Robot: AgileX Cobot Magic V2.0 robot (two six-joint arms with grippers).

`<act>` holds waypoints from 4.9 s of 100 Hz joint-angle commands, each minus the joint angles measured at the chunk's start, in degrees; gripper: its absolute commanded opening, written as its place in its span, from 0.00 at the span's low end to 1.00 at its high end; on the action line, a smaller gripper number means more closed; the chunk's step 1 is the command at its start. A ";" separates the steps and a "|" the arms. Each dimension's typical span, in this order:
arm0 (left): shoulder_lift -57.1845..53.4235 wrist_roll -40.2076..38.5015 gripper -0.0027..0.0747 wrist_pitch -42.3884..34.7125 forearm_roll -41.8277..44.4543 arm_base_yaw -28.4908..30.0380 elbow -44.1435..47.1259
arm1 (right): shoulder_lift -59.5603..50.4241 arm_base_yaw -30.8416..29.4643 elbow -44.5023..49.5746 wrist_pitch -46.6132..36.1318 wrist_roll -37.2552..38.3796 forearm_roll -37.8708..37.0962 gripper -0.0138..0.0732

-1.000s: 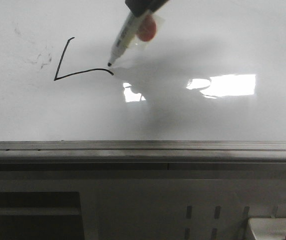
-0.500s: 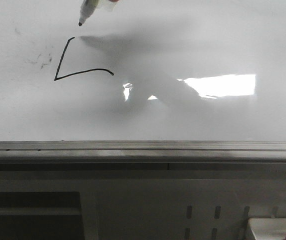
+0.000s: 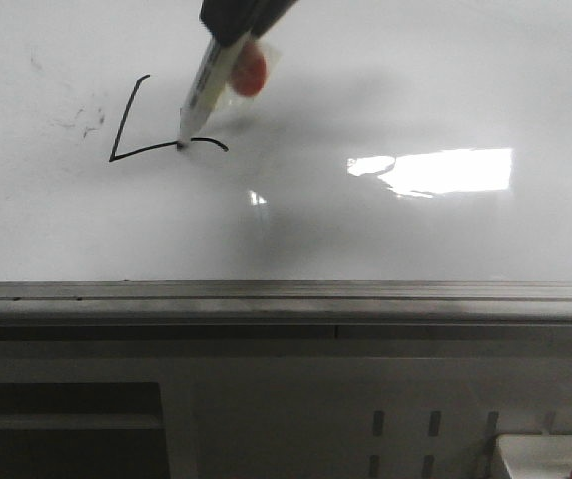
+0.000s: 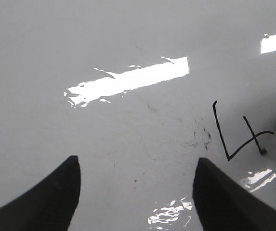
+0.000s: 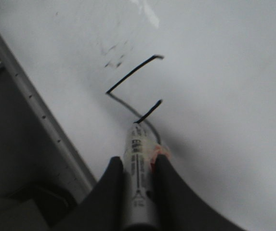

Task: Write number 4 on whiteboard

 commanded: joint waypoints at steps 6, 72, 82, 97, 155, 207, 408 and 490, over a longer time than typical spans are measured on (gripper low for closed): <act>0.07 -0.48 0.63 -4.75 -0.69 0.22 -1.68 | -1.69 2.09 2.35 -1.67 -0.03 0.12 0.09; 6.84 0.15 0.62 -10.78 22.54 -22.45 -1.68 | -3.83 11.07 -2.61 0.52 -0.68 -0.48 0.09; 12.14 0.15 0.55 -10.77 21.76 -25.62 -1.80 | -3.83 12.59 -2.97 0.47 -0.68 -0.48 0.09; 18.60 0.15 0.51 -13.34 17.64 -25.10 -4.41 | -3.83 14.53 -3.08 0.76 -0.45 -0.48 0.09; 21.20 0.05 0.19 -10.11 15.88 -24.43 -6.91 | -3.93 13.56 -3.08 3.12 1.02 -2.44 0.09; 21.20 -0.50 0.01 -10.55 14.49 -24.43 -6.91 | -4.01 13.14 -3.08 -0.85 -0.67 -4.28 0.77; 5.28 0.23 0.01 10.76 -25.04 -10.67 -15.96 | -19.43 3.85 2.71 -7.85 3.46 -5.09 0.10; -24.20 0.23 0.01 10.15 -11.15 -10.67 -3.27 | -59.82 3.85 50.39 -31.94 3.46 -5.04 0.10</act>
